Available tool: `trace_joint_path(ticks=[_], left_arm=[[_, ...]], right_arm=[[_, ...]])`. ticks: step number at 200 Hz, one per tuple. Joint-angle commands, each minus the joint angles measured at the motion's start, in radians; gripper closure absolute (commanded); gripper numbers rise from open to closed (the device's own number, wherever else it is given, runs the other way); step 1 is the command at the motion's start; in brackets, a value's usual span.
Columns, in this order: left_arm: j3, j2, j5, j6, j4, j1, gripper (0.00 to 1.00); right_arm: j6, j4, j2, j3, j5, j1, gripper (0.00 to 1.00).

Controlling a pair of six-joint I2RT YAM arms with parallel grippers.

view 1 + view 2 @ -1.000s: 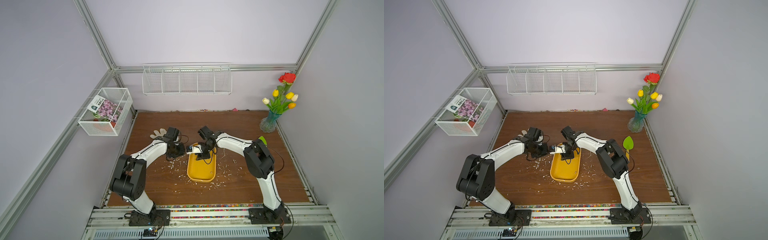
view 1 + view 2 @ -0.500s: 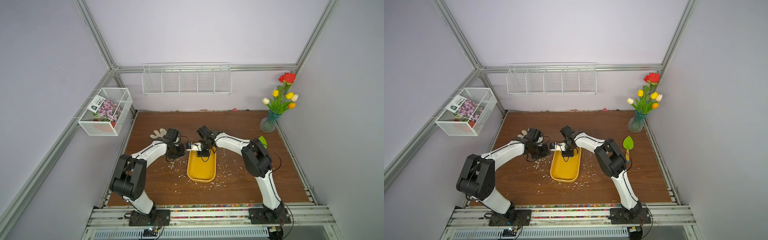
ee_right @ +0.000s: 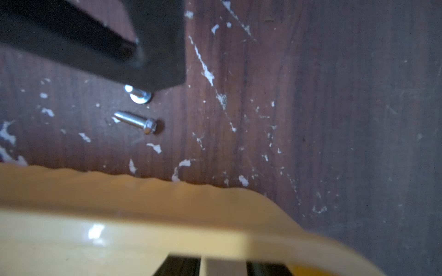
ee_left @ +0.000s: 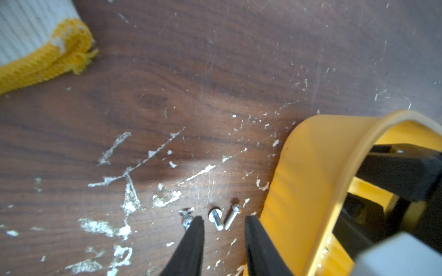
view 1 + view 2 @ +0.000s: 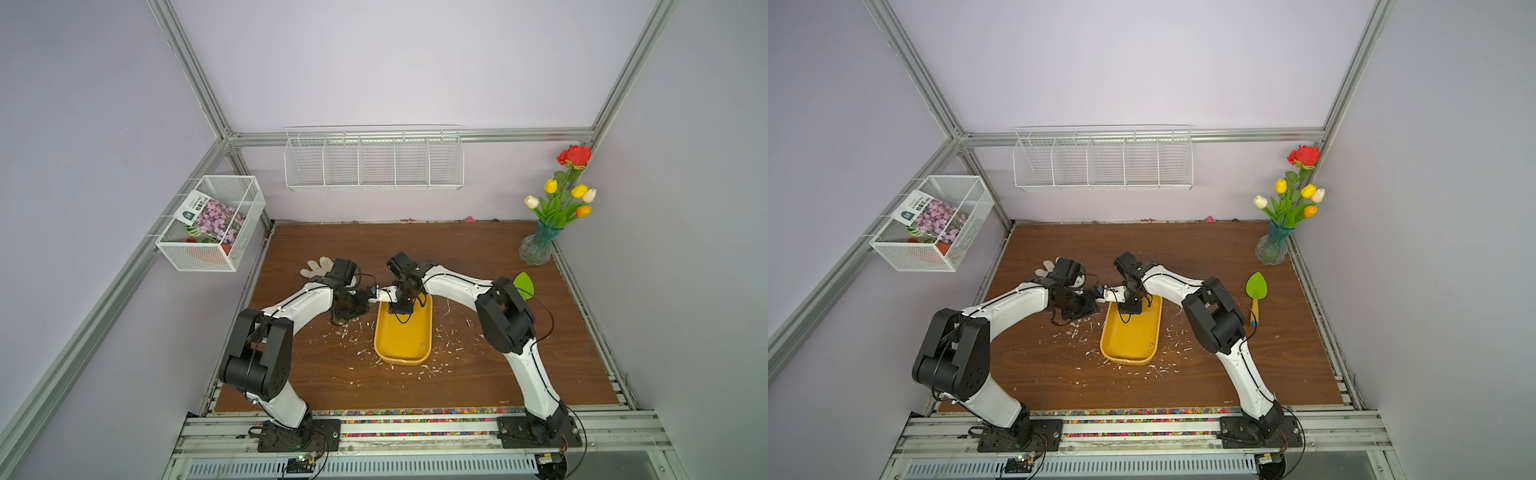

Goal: Take out the screws from the storage box
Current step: Pick up the screw from the storage box.

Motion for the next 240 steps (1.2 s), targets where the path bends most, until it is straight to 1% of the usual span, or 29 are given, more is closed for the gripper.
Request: trace_joint_path(ticks=[1, 38, 62, 83, 126, 147, 178, 218, 240], left_arm=[[-0.016, -0.015, 0.007, 0.014, 0.003, 0.010, 0.66], [-0.027, -0.021, 0.007, 0.022, 0.000, 0.021, 0.66], [-0.027, -0.017, 0.010, 0.027, 0.000, 0.026, 0.66], [-0.026, -0.019, 0.013, 0.027, 0.000, 0.030, 0.66], [-0.029, -0.019, 0.015, 0.031, -0.006, 0.032, 0.66], [-0.027, -0.020, 0.016, 0.031, -0.007, 0.032, 0.66], [-0.021, -0.021, 0.017, 0.027, -0.007, 0.033, 0.66], [-0.009, -0.024, 0.016, 0.025, -0.009, 0.033, 0.66], [-0.002, -0.034, 0.015, 0.019, -0.009, 0.033, 0.66]], right_arm=[[0.000, -0.083, 0.042, -0.001, 0.019, 0.018, 0.69], [-0.004, -0.091, 0.049, -0.007, 0.035, 0.021, 0.74], [-0.009, -0.112, 0.063, 0.004, 0.047, 0.021, 0.85], [-0.015, -0.131, 0.068, 0.005, 0.045, 0.021, 1.00], [-0.010, -0.107, 0.036, -0.014, 0.028, 0.016, 1.00], [0.026, -0.058, -0.002, -0.034, -0.007, 0.007, 1.00], [0.100, 0.011, -0.089, -0.070, -0.068, -0.020, 1.00], [0.138, 0.042, -0.206, -0.133, -0.085, -0.041, 1.00], [0.181, 0.072, -0.299, -0.196, -0.113, -0.057, 1.00]])
